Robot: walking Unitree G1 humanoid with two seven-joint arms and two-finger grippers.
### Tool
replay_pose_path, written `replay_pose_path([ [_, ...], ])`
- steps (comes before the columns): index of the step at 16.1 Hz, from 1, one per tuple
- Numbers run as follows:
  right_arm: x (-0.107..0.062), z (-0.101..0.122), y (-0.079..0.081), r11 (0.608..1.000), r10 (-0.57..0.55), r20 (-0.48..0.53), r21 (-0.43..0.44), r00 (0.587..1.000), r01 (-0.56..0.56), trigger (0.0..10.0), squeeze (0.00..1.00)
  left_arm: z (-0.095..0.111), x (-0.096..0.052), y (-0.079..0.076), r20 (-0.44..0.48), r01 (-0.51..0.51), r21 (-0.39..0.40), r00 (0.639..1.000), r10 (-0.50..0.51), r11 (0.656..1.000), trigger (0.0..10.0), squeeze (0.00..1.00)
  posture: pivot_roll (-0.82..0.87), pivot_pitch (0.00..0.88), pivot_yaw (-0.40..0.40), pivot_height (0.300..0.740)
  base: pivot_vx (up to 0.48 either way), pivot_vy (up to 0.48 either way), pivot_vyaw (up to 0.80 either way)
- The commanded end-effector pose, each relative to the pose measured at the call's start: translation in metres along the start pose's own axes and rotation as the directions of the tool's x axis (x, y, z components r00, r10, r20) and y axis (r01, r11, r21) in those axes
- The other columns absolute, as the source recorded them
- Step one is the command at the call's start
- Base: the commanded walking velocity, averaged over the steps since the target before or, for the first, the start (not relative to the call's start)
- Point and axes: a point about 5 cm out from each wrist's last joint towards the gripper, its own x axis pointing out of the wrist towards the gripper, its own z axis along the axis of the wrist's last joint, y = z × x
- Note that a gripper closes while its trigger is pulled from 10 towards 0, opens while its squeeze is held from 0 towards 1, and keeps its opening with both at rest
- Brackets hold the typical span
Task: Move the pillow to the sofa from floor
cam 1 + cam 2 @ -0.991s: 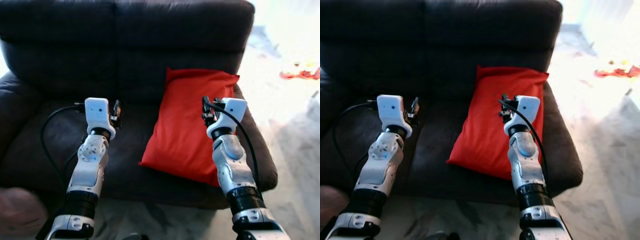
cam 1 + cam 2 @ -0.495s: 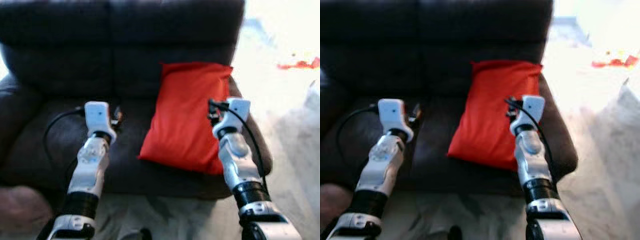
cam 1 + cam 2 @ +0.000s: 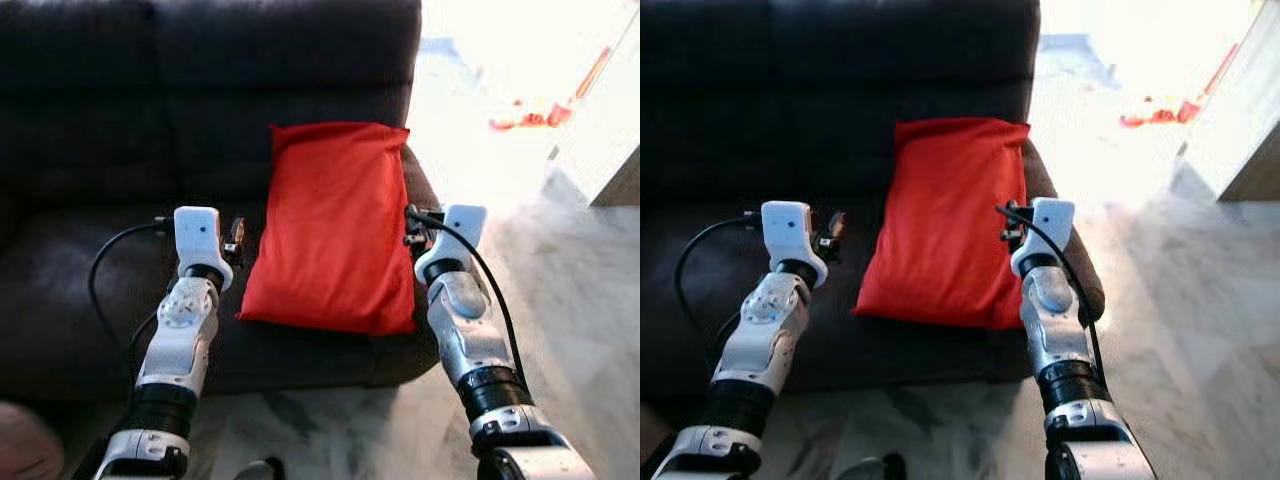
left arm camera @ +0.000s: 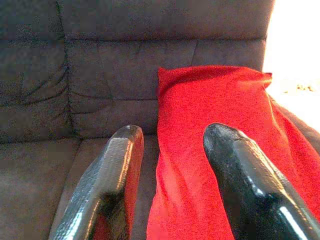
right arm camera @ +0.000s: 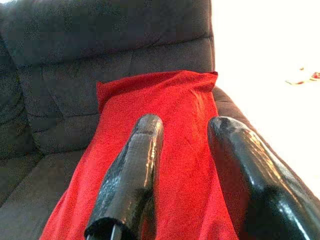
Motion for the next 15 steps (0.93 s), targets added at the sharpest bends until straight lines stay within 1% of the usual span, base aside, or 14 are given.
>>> replay_pose_path([
  [1, -0.0018, -0.0038, -0.0035, 1.000, -0.004, -0.016, -0.019, 1.000, 0.004, 10.0, 0.00, -0.0015, -0.0016, 0.0010, -0.010, -0.006, 0.030, 1.000, 0.006, 1.000, 10.0, 0.00, 0.12, 0.143, -0.014, 0.740, 0.000, 0.000, 0.00],
  [3, -0.0028, -0.0039, 0.0008, 0.997, 0.032, -0.010, -0.070, 0.999, -0.032, 10.0, 0.00, -0.0021, -0.0021, 0.0021, -0.013, -0.012, 0.032, 1.000, 0.012, 0.999, 10.0, 0.00, 0.12, 0.144, -0.015, 0.740, 0.120, 0.000, 0.75],
  [4, -0.0031, -0.0047, 0.0015, 0.998, 0.031, -0.013, -0.063, 0.999, -0.031, 10.0, 0.00, -0.0023, -0.0021, 0.0025, -0.014, -0.013, 0.035, 1.000, 0.014, 0.999, 10.0, 0.00, 0.12, 0.144, -0.015, 0.740, 0.255, 0.000, 0.80],
  [5, -0.0034, -0.0058, 0.0016, 0.999, 0.023, -0.015, -0.028, 1.000, -0.023, 10.0, 0.00, -0.0024, -0.0020, 0.0026, -0.015, -0.015, 0.037, 1.000, 0.016, 0.999, 10.0, 0.00, 0.12, 0.145, -0.015, 0.740, 0.255, 0.000, 0.00],
  [6, -0.0039, -0.0072, -0.0001, 1.000, 0.009, -0.023, -0.015, 1.000, -0.009, 10.0, 0.00, -0.0023, -0.0019, 0.0026, -0.015, -0.017, 0.041, 1.000, 0.017, 0.999, 10.0, 0.00, 0.12, 0.146, -0.015, 0.740, 0.266, 0.000, 0.00],
  [9, -0.0050, -0.0093, 0.0007, 1.000, 0.017, -0.029, -0.020, 0.999, -0.017, 10.0, 0.00, -0.0024, -0.0015, 0.0028, -0.015, -0.019, 0.042, 1.000, 0.020, 0.999, 10.0, 0.00, 0.12, 0.146, -0.014, 0.740, 0.286, 0.000, 0.00],
  [11, -0.0050, -0.0086, 0.0024, 0.997, 0.034, -0.027, -0.062, 0.999, -0.036, 10.0, 0.00, -0.0022, -0.0013, 0.0027, -0.015, -0.016, 0.045, 1.000, 0.017, 0.999, 10.0, 0.00, 0.12, 0.144, -0.014, 0.740, 0.291, 0.000, 0.00],
  [13, -0.0053, -0.0083, 0.0042, 0.996, 0.043, -0.020, -0.073, 0.999, -0.044, 10.0, 0.00, -0.0022, -0.0013, 0.0024, -0.015, -0.015, 0.046, 1.000, 0.016, 0.999, 10.0, 0.00, 0.12, 0.144, -0.013, 0.740, 0.292, 0.000, 0.68],
  [14, -0.0057, -0.0101, 0.0034, 0.999, 0.024, -0.029, -0.036, 0.999, -0.025, 10.0, 0.00, -0.0022, -0.0013, 0.0019, -0.014, -0.013, 0.049, 1.000, 0.014, 0.999, 10.0, 0.00, 0.12, 0.144, -0.014, 0.740, 0.292, 0.000, 0.00],
  [15, -0.0057, -0.0108, 0.0019, 0.999, 0.017, -0.033, -0.027, 0.999, -0.018, 10.0, 0.00, -0.0021, -0.0012, 0.0017, -0.014, -0.012, 0.051, 1.000, 0.013, 0.999, 10.0, 0.00, 0.12, 0.144, -0.013, 0.740, 0.289, 0.000, 0.00],
])
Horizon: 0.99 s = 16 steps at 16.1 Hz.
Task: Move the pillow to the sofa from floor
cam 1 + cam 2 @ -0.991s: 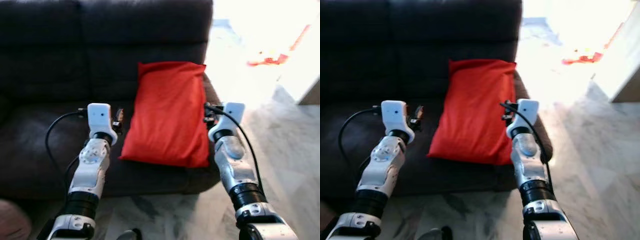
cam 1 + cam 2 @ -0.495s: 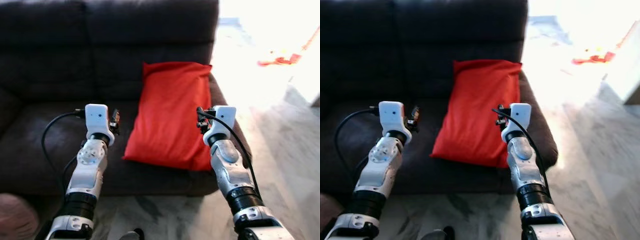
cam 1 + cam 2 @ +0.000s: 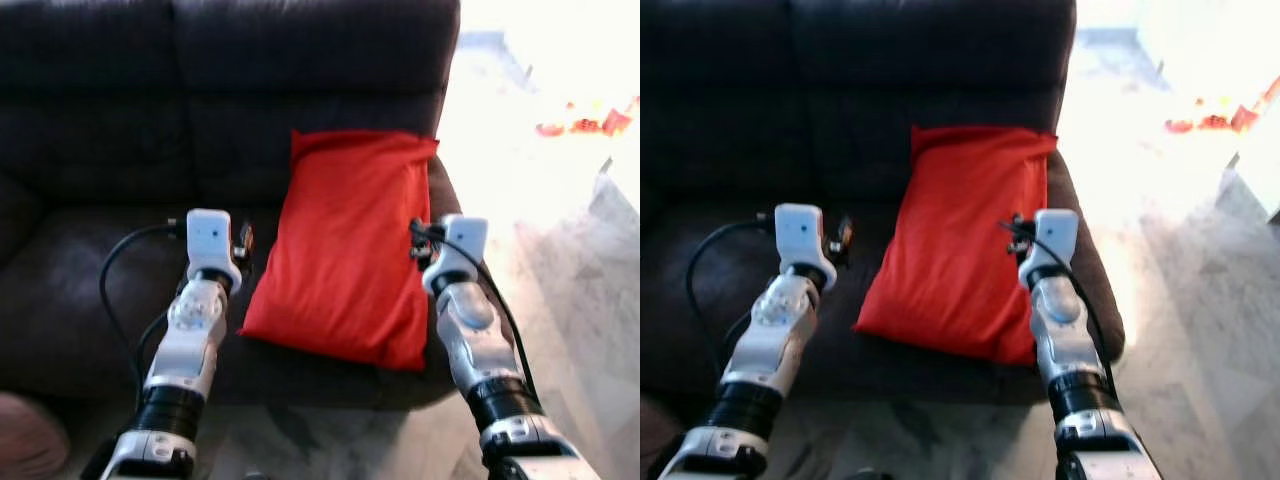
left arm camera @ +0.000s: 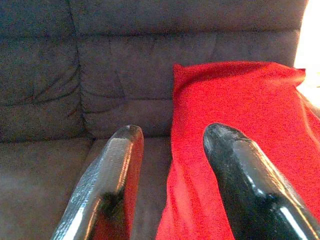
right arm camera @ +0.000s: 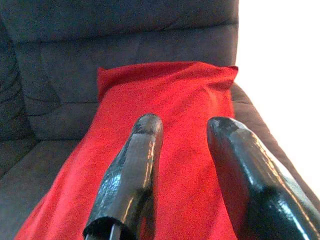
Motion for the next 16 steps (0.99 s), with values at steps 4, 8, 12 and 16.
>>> replay_pose_path([
  [4, 0.000, 0.000, 0.008, 1.000, 0.023, -0.003, 0.010, 1.000, -0.023, 10.0, 0.00, -0.001, -0.001, 0.007, -0.006, -0.019, 0.019, 1.000, 0.019, 1.000, 10.0, 0.00, 0.12, 0.140, -0.013, 0.740, 0.293, 0.000, 0.00],
  [8, 0.000, -0.001, 0.010, 1.000, 0.031, -0.004, 0.005, 1.000, -0.031, 10.0, 0.00, 0.000, -0.001, 0.008, -0.002, -0.019, 0.021, 1.000, 0.019, 1.000, 10.0, 0.00, 0.11, 0.132, -0.014, 0.740, 0.293, 0.000, 0.00],
  [12, -0.004, -0.011, 0.012, 0.998, 0.057, -0.058, -0.011, 0.997, -0.058, 10.0, 0.00, -0.010, -0.004, 0.008, -0.049, -0.021, -0.005, 0.999, 0.021, 1.000, 10.0, 0.00, 0.11, 0.130, -0.017, 0.740, 0.127, 0.000, 0.00],
  [16, -0.016, -0.041, 0.008, 0.992, 0.085, -0.239, -0.069, 0.967, -0.105, 10.0, 0.00, -0.046, -0.015, 0.014, -0.273, -0.094, -0.053, 0.959, 0.076, 0.994, 10.0, 1.00, 0.11, 0.146, -0.022, 0.740, 0.000, 0.000, 0.00],
])
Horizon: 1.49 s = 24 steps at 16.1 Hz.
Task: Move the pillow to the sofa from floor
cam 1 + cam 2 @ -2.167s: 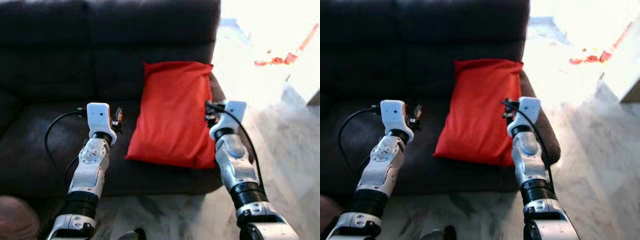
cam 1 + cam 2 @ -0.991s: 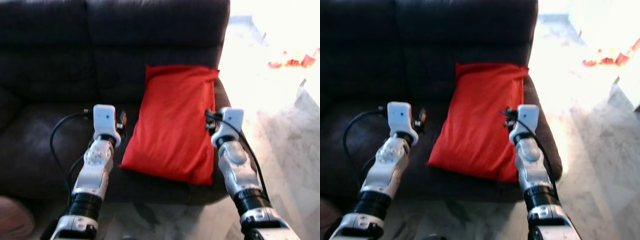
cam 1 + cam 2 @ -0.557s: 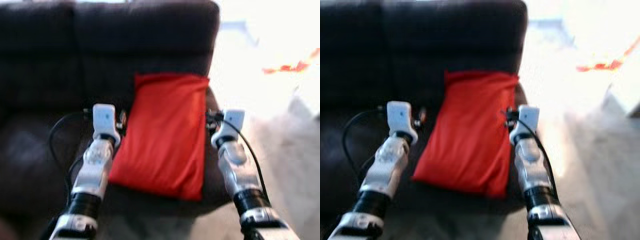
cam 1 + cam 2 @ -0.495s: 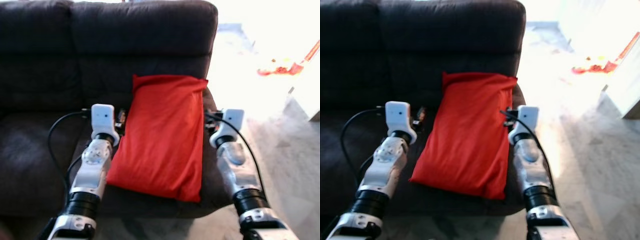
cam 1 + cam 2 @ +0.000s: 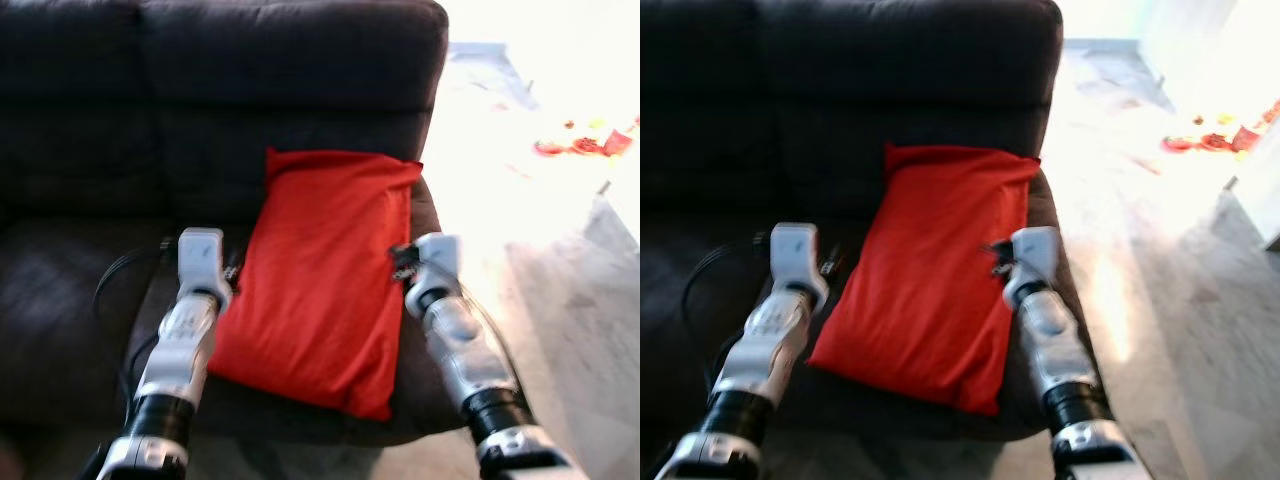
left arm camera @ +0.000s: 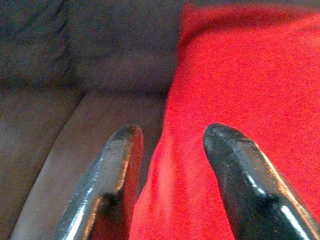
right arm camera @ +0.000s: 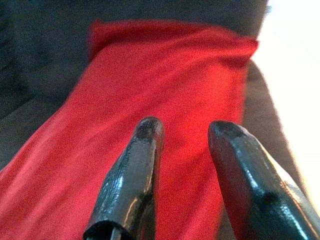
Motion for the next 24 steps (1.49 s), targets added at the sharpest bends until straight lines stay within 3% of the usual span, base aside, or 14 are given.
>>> replay_pose_path([
  [1, -0.003, -0.016, -0.002, 1.000, 0.002, -0.086, 0.004, 0.996, -0.001, 10.0, 0.00, -0.011, -0.001, 0.005, -0.068, -0.061, -0.084, 0.996, 0.056, 0.995, 10.0, 1.00, 0.11, 0.147, -0.024, 0.740, 0.000, 0.000, 0.00],
  [2, -0.004, -0.024, -0.002, 1.000, 0.006, -0.129, 0.020, 0.992, -0.004, 10.0, 0.00, -0.018, -0.001, 0.010, -0.110, -0.105, -0.126, 0.990, 0.091, 0.986, 10.0, 1.00, 0.11, 0.150, -0.025, 0.740, 0.000, 0.000, 0.00],
  [3, -0.005, -0.026, -0.001, 1.000, 0.012, -0.143, 0.026, 0.990, -0.008, 10.0, 1.00, -0.022, -0.001, 0.013, -0.131, -0.128, -0.147, 0.985, 0.109, 0.981, 10.0, 1.00, 0.11, 0.151, -0.026, 0.740, 0.000, 0.000, 0.00],
  [6, -0.012, -0.047, -0.002, 0.999, 0.009, -0.253, 0.035, 0.968, 0.000, 10.0, 1.00, -0.036, -0.003, 0.023, -0.210, -0.165, -0.190, 0.970, 0.124, 0.968, 10.0, 1.00, 0.11, 0.158, -0.027, 0.740, 0.000, 0.000, 0.00],
  [11, -0.020, -0.069, -0.004, 0.998, 0.000, -0.353, 0.058, 0.936, 0.021, 10.0, 1.00, -0.047, -0.007, 0.024, -0.272, -0.187, -0.175, 0.953, 0.135, 0.967, 10.0, 1.00, 0.11, 0.161, -0.030, 0.740, 0.000, 0.000, 0.00],
  [12, -0.022, -0.073, -0.003, 0.998, 0.006, -0.378, 0.061, 0.926, 0.018, 10.0, 0.00, -0.044, -0.006, 0.022, -0.257, -0.169, -0.148, 0.958, 0.127, 0.974, 10.0, 0.00, 0.10, 0.163, -0.029, 0.740, 0.000, 0.000, 0.00],
  [14, -0.028, -0.086, -0.004, 0.997, 0.006, -0.435, 0.077, 0.901, 0.031, 10.0, 0.00, -0.038, -0.004, 0.019, -0.226, -0.151, -0.115, 0.966, 0.123, 0.982, 10.0, 0.00, 0.11, 0.166, -0.029, 0.740, 0.000, 0.000, 0.00],
  [15, -0.035, -0.101, -0.004, 0.992, 0.026, -0.502, 0.121, 0.864, 0.041, 10.0, 0.00, -0.029, -0.001, 0.017, -0.191, -0.139, -0.096, 0.974, 0.119, 0.986, 10.0, 0.00, 0.11, 0.168, -0.028, 0.740, 0.000, 0.000, 0.00],
  [18, -0.046, -0.119, -0.001, 0.958, 0.069, -0.571, 0.268, 0.818, 0.106, 10.0, 0.00, -0.021, 0.000, 0.016, -0.162, -0.121, -0.079, 0.981, 0.107, 0.990, 10.0, 0.00, 0.11, 0.175, -0.023, 0.740, 0.000, 0.000, 0.00],
  [24, -0.050, -0.125, 0.000, 0.952, 0.091, -0.539, 0.293, 0.838, 0.085, 10.0, 0.00, -0.001, 0.000, 0.009, -0.061, -0.064, -0.073, 0.996, 0.059, 0.995, 10.0, 0.00, 0.13, 0.176, -0.016, 0.740, 0.000, 0.000, 0.00],
])
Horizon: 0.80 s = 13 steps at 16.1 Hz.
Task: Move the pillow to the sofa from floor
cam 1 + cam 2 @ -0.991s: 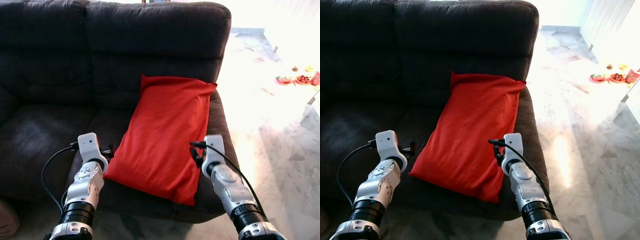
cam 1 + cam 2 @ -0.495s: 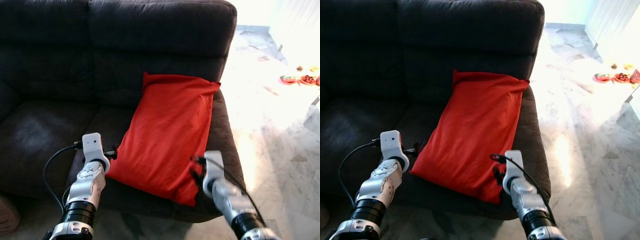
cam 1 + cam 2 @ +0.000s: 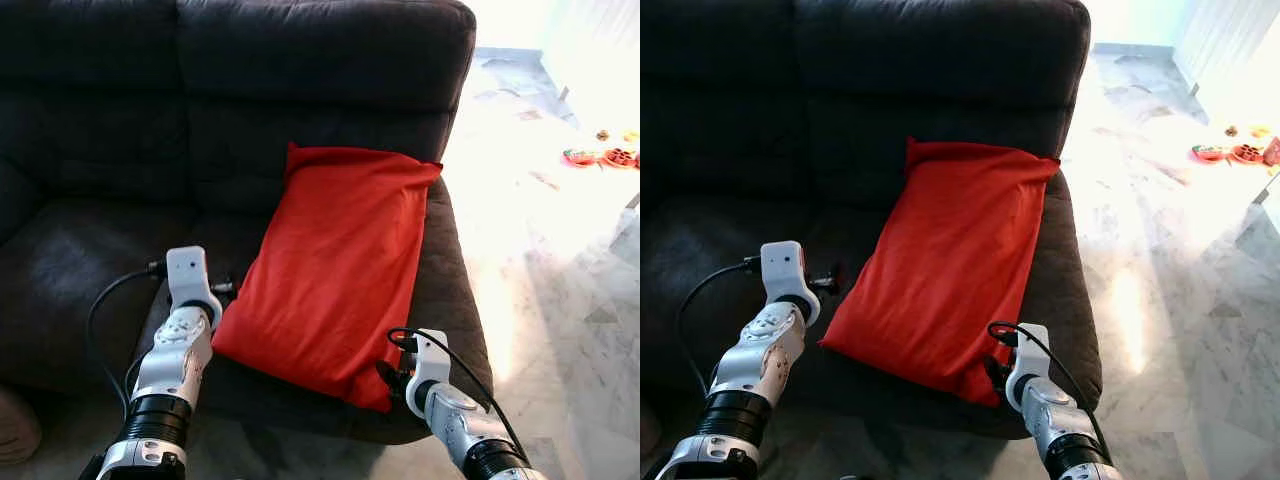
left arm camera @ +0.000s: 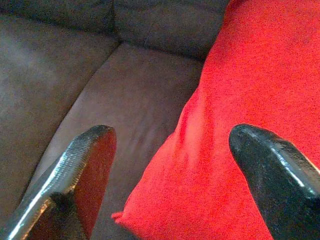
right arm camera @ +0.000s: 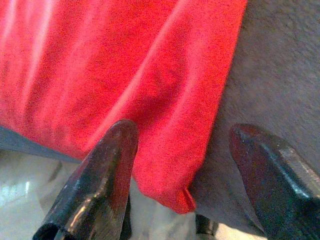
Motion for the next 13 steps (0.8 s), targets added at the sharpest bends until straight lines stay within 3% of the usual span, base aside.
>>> replay_pose_path([
  [1, 0.000, 0.000, -0.001, 1.000, 0.002, 0.047, 0.003, 0.999, -0.002, 10.0, 0.00, 0.007, -0.002, -0.003, 0.054, 0.031, 0.013, 0.998, -0.031, 0.999, 10.0, 0.00, 0.13, 0.176, -0.014, 0.740, 0.000, 0.000, 0.00],
  [3, -0.002, 0.023, 0.004, 0.999, 0.032, 0.192, -0.035, 0.981, -0.026, 10.0, 0.00, 0.016, -0.005, -0.008, 0.135, 0.063, 0.019, 0.989, -0.065, 0.998, 10.0, 0.00, 0.11, 0.184, -0.011, 0.740, 0.000, 0.000, 0.00],
  [5, -0.003, 0.035, 0.005, 0.999, 0.036, 0.251, -0.038, 0.967, -0.027, 10.0, 0.00, 0.026, -0.009, -0.016, 0.205, 0.093, 0.071, 0.973, -0.106, 0.993, 10.0, 0.00, 0.12, 0.190, -0.012, 0.740, 0.000, 0.000, 0.00],
  [8, -0.002, 0.033, 0.003, 0.994, 0.035, 0.245, -0.108, 0.969, -0.008, 10.0, 0.00, 0.036, -0.017, -0.028, 0.273, 0.140, 0.118, 0.947, -0.168, 0.983, 10.0, 0.00, 0.13, 0.224, -0.014, 0.740, 0.000, 0.000, 0.00],
  [13, -0.003, 0.031, 0.001, 0.992, 0.029, 0.250, -0.128, 0.968, 0.003, 10.0, 0.00, 0.050, -0.020, -0.024, 0.309, 0.145, 0.103, 0.936, -0.170, 0.984, 10.0, 0.00, 0.13, 0.262, -0.009, 0.740, 0.000, 0.000, 0.00],
])
